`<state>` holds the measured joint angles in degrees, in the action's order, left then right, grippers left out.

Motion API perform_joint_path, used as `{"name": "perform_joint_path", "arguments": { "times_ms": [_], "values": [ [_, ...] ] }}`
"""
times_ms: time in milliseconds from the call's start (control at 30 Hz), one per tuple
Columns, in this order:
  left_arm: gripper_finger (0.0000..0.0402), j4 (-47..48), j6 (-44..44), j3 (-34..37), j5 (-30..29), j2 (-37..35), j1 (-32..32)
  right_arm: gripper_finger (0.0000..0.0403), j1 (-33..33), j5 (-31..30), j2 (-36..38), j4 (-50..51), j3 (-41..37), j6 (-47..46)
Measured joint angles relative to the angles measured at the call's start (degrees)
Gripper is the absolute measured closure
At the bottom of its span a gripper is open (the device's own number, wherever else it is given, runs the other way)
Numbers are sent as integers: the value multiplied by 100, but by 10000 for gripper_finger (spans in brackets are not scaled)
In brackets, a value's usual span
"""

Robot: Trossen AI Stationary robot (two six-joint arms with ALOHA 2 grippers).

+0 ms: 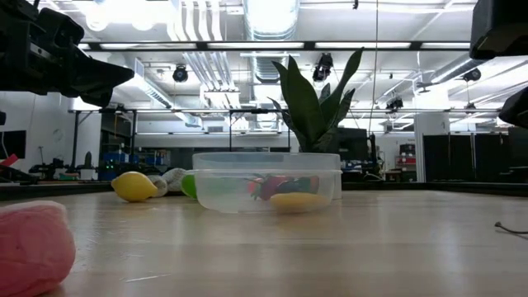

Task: Pick and placing Produce into tupperware
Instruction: Put the red cherry into the transparent bin

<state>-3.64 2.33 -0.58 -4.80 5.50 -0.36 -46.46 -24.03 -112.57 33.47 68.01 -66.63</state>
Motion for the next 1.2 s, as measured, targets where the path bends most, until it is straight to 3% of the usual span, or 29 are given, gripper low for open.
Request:
{"name": "perform_joint_path", "arguments": {
  "times_ms": [300, 867, 1200],
  "values": [
    [402, 0, 0, 2, 0, 0, 2, 220, 2, -4, 2, -29, -33, -73],
    [402, -2, 0, 0, 0, 0, 2, 361, 17, -48, 13, -162, -166, -105],
    [402, -2, 2, 2, 0, 0, 1, 375, 201, -312, 13, -27, -13, 295]
  ]
}}
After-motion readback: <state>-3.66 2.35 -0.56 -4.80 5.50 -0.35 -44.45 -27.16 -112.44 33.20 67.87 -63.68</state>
